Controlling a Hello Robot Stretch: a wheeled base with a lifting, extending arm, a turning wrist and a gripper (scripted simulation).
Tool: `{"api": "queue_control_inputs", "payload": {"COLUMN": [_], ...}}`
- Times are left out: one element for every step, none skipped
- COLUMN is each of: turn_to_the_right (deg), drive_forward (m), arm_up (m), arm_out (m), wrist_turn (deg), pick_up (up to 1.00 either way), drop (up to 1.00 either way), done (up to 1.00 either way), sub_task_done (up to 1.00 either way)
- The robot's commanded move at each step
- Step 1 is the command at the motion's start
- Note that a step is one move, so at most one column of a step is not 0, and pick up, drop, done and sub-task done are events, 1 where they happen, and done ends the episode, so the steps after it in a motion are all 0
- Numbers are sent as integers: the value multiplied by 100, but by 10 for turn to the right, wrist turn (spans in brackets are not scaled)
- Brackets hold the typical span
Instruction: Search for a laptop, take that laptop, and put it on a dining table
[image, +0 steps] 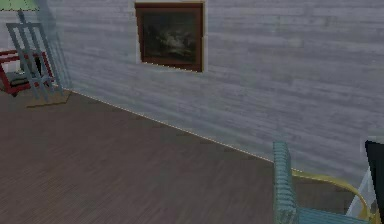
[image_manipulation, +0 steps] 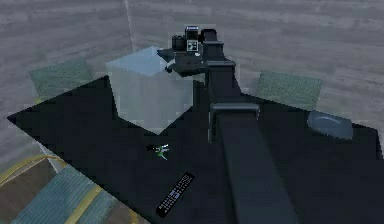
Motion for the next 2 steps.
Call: {"api": "queue_control_inputs", "payload": {"turn_to_the_right": [0, 0], "drive_forward": [0, 0], "arm_up": [-32, 0], "arm_out": [0, 0], "wrist_turn": [0, 0], "pick_up": [0, 0], "drop": [0, 100], "done": [0, 0], "sub_task_done": [0, 0]}}
